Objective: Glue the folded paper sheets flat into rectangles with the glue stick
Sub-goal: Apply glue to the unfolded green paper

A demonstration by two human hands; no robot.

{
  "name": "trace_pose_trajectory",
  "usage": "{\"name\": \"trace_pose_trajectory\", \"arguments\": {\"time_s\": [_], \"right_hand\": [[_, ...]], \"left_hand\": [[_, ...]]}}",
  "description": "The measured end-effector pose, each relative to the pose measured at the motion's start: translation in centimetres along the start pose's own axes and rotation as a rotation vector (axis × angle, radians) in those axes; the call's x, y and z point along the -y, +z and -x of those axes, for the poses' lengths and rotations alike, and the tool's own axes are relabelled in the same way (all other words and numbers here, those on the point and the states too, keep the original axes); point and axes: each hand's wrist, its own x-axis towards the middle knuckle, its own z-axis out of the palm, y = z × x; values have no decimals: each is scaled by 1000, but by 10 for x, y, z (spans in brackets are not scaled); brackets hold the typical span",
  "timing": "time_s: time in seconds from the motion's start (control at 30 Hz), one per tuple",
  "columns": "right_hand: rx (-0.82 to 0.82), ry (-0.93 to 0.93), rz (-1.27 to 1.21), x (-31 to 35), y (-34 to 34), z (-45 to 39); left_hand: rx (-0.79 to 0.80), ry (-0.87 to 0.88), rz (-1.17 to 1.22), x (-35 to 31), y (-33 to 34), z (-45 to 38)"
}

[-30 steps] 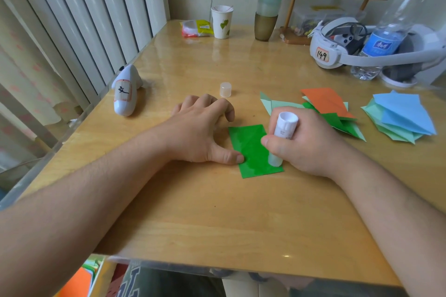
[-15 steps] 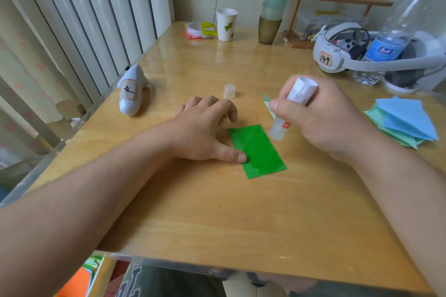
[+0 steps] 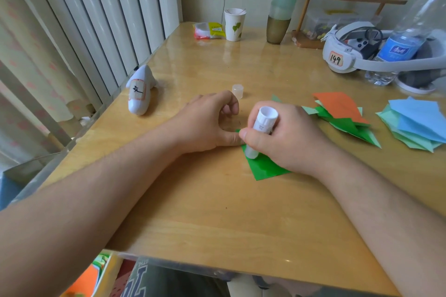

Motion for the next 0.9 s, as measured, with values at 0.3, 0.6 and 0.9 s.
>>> {"name": "trace_pose_trajectory", "arguments": {"time_s": [0.3,0.6,0.9], "right_hand": [[120,-21,-34,1,0,10],[-109,8,-186,-7,-9,8],[13,-33,-38,-4,1,8]], "left_hand": [[12,-4,-7,-1,-2,2],[25,-19,-39,-2,-4,2],[65,-15,-33,-5,-4,4]]}}
